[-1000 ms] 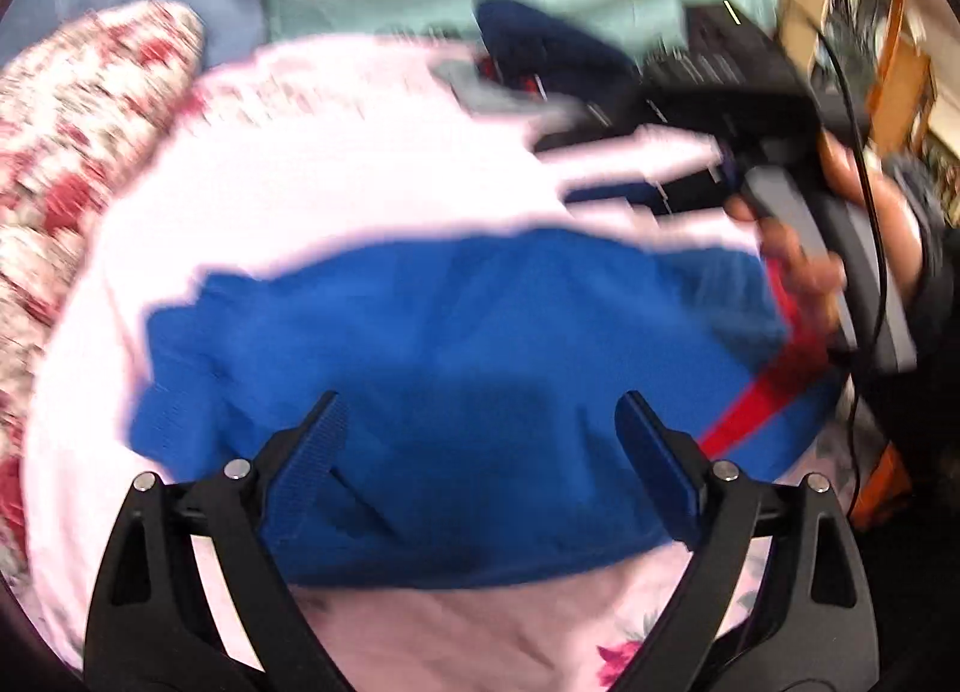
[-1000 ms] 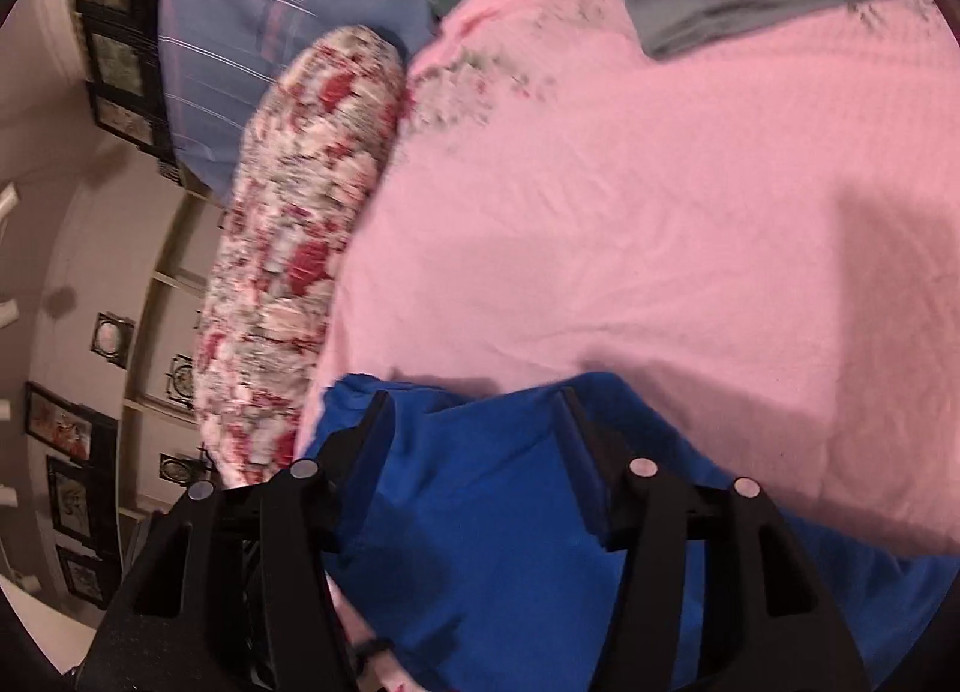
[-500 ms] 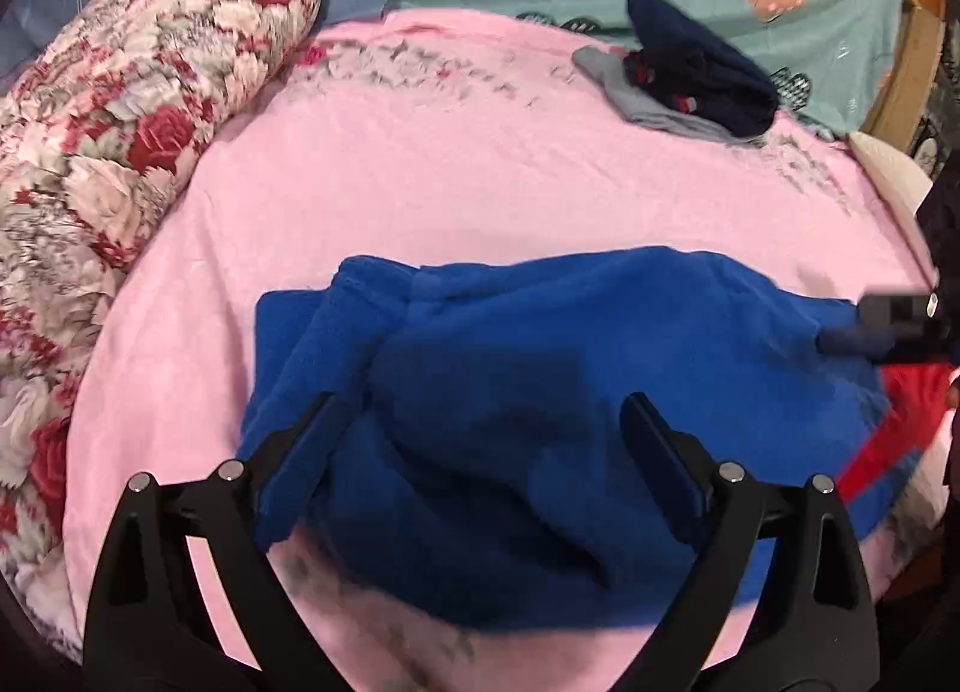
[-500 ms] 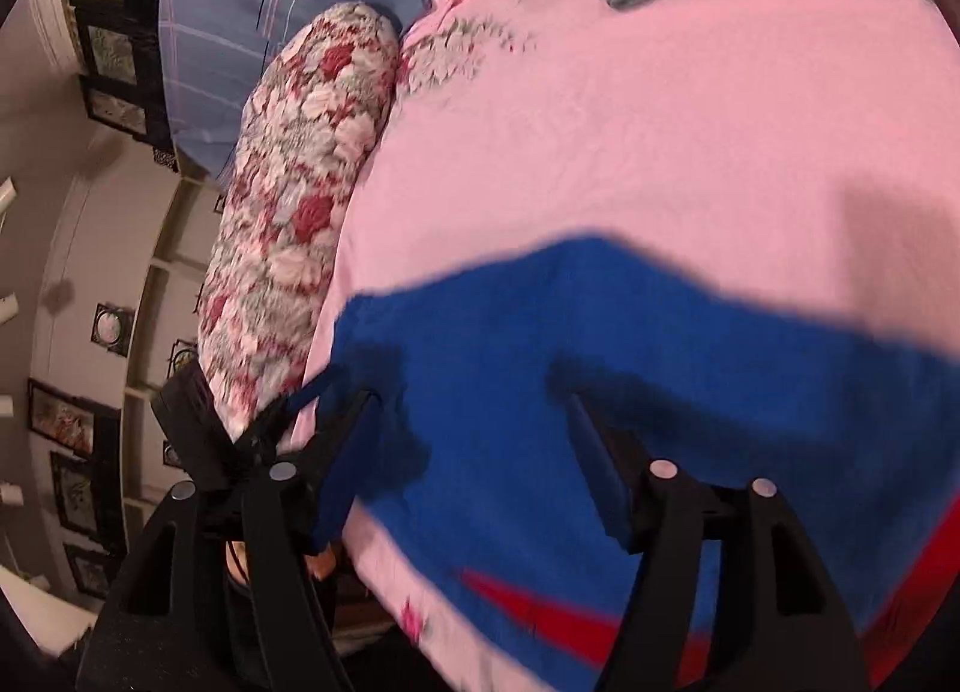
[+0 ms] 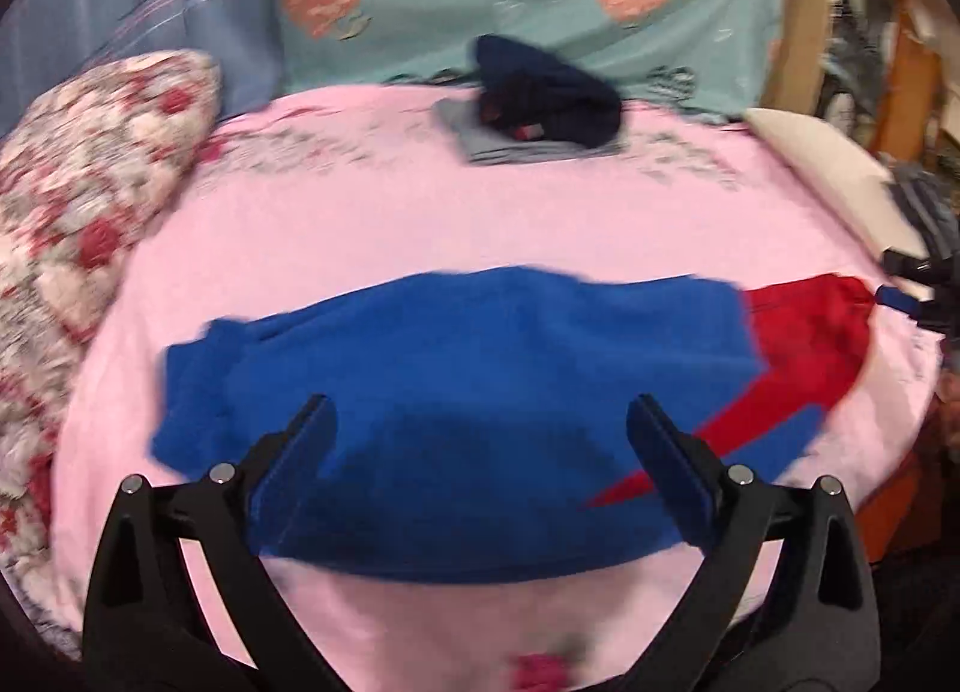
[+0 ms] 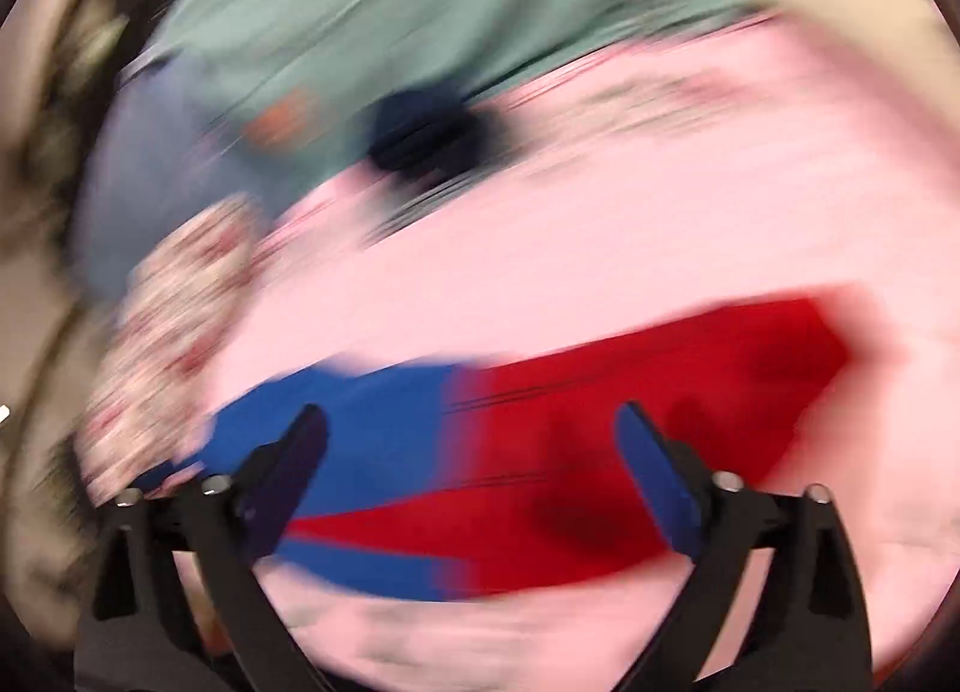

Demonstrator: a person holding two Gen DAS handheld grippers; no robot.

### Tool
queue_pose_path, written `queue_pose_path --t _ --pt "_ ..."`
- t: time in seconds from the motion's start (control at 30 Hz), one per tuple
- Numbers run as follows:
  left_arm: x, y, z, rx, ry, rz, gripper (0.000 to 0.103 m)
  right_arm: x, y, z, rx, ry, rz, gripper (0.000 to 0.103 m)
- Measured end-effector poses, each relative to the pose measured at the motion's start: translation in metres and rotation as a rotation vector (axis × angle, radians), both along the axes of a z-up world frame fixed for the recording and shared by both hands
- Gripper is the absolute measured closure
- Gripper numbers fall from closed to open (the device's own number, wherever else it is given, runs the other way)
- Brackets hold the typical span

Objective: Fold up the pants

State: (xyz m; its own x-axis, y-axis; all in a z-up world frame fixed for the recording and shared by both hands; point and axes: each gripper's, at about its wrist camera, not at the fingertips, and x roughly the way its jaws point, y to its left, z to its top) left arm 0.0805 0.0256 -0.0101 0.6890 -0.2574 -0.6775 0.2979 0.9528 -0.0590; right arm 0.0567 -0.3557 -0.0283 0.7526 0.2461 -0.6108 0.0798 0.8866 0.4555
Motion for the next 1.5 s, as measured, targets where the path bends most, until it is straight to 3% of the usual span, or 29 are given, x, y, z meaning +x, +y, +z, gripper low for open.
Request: queue_pose_path --t 0.07,0.1,0.17,0.3,0.33,0.37,0.4,0.47,0.53,0.6,0.7,0.8,0.87,0.93,1.0,1.03,1.1,1.2,1.3,1.4,1.5 --pt "-0.001 -0.031 -0.002 -0.038 0.019 -0.060 0.004 -0.018 -0.041 -0.012 -0.037 0.031 -0.137 0.004" --pt "0.002 -0.051 -0.007 -0.056 0.041 -0.087 0.004 -0.021 -0.057 -0.020 -0.001 0.052 -0.167 0.004" --pt "0.009 -0.086 -0.019 -0.070 0.078 -0.134 0.004 -0.021 -0.070 -0.036 0.072 0.063 -0.166 0.004" --pt "0.018 -0.140 -0.044 -0.022 0.114 -0.171 0.004 0.000 -0.066 -0.062 0.053 0.105 -0.136 0.004" --pt "0.018 -0.149 -0.051 -0.010 0.126 -0.182 0.004 0.006 -0.069 -0.068 0.072 0.107 -0.120 0.012" --pt "0.021 -0.158 -0.059 0.008 0.151 -0.188 0.004 0.012 -0.068 -0.076 0.100 0.106 -0.092 0.030" --pt "0.025 -0.160 -0.068 0.019 0.175 -0.187 0.004 0.017 -0.065 -0.076 0.095 0.087 -0.074 0.040" --pt "0.028 -0.163 -0.081 0.044 0.197 -0.177 0.004 0.024 -0.062 -0.080 0.095 0.068 -0.019 0.077" --pt "0.028 -0.161 -0.080 0.039 0.199 -0.179 0.004 0.025 -0.072 -0.087 0.196 0.056 -0.004 0.079" --pt "0.028 -0.155 -0.077 0.021 0.204 -0.168 0.004 0.020 -0.069 -0.074 0.178 0.004 0.001 0.080" --pt "0.029 -0.132 -0.068 -0.028 0.200 -0.109 0.004 0.012 -0.034 -0.029 0.004 -0.093 0.031 0.081" --pt "0.023 -0.095 -0.051 -0.064 0.144 -0.025 0.004 0.005 0.034 0.023 -0.220 -0.196 0.134 0.081" --pt "0.019 -0.060 -0.041 -0.075 0.110 0.048 0.004 0.009 0.084 0.037 -0.308 -0.213 0.239 0.081" --pt "0.015 -0.030 -0.036 -0.079 0.099 0.115 0.004 0.020 0.134 0.033 -0.344 -0.185 0.356 0.079" --pt "0.013 0.001 -0.036 -0.090 0.099 0.187 0.004 0.035 0.175 0.010 -0.354 -0.119 0.472 0.068" --pt "0.011 0.013 -0.036 -0.095 0.103 0.211 0.004 0.041 0.194 -0.006 -0.343 -0.070 0.545 0.059" --pt "0.008 0.036 -0.039 -0.106 0.118 0.262 0.004 0.046 0.220 -0.036 -0.256 0.021 0.667 0.054" --pt "-0.001 0.053 -0.041 -0.113 0.125 0.270 0.004 0.023 0.215 -0.031 -0.156 -0.038 0.717 0.049" --pt "-0.005 0.044 -0.038 -0.123 0.119 0.195 0.004 0.004 0.185 -0.005 -0.103 -0.132 0.678 0.048" --pt "-0.006 0.014 -0.039 -0.064 0.093 0.083 0.004 -0.003 0.171 0.008 -0.216 -0.135 0.585 0.048" --pt "0.001 -0.013 -0.056 0.034 0.116 0.028 0.004 0.000 0.174 0.007 -0.284 -0.114 0.581 0.048"
